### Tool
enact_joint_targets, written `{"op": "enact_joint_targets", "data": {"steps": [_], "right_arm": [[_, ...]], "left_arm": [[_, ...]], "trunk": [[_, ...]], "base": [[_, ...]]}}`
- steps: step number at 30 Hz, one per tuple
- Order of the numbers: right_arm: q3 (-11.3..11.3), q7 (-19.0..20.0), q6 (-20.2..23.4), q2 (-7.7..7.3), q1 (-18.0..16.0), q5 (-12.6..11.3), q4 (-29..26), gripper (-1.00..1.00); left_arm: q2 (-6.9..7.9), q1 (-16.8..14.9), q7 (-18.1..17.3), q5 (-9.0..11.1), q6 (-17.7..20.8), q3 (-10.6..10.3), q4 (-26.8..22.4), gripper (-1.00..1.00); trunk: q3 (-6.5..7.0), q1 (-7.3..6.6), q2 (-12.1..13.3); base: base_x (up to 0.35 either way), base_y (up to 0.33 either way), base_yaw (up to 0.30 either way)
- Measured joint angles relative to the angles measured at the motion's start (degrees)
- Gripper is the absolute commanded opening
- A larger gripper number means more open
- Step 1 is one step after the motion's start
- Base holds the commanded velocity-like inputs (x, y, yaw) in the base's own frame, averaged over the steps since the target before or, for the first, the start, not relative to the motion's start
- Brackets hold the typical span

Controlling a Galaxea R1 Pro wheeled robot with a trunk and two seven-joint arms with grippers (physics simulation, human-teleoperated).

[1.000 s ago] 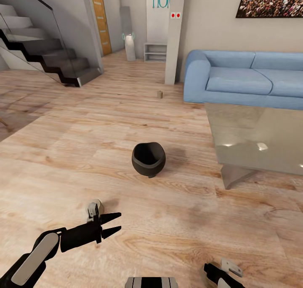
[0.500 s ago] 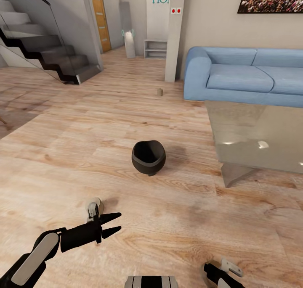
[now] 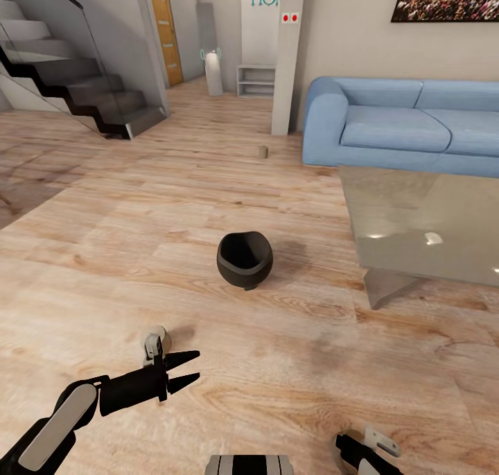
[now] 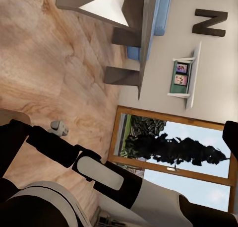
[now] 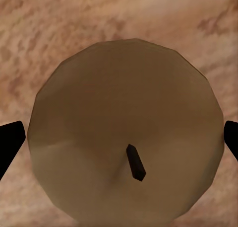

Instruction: Place each of the two pumpkins and all three candles from the living room inside a cabinet in the living room (use any cabinet), then make sure every cabinet is closed, and position the cauldron so it is next to a table in the living room.

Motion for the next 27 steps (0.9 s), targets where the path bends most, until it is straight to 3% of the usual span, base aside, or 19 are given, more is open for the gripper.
{"op": "enact_joint_targets", "data": {"steps": [27], "right_arm": [[0.03,0.00,-0.01,0.00,0.00,-0.03,0.01,-1.00]], "left_arm": [[-0.14,0.00,0.00,0.00,-0.09,0.80,0.26,1.00]], "trunk": [[0.00,0.00,0.00]], "base": [[0.000,0.000,0.000]]}}
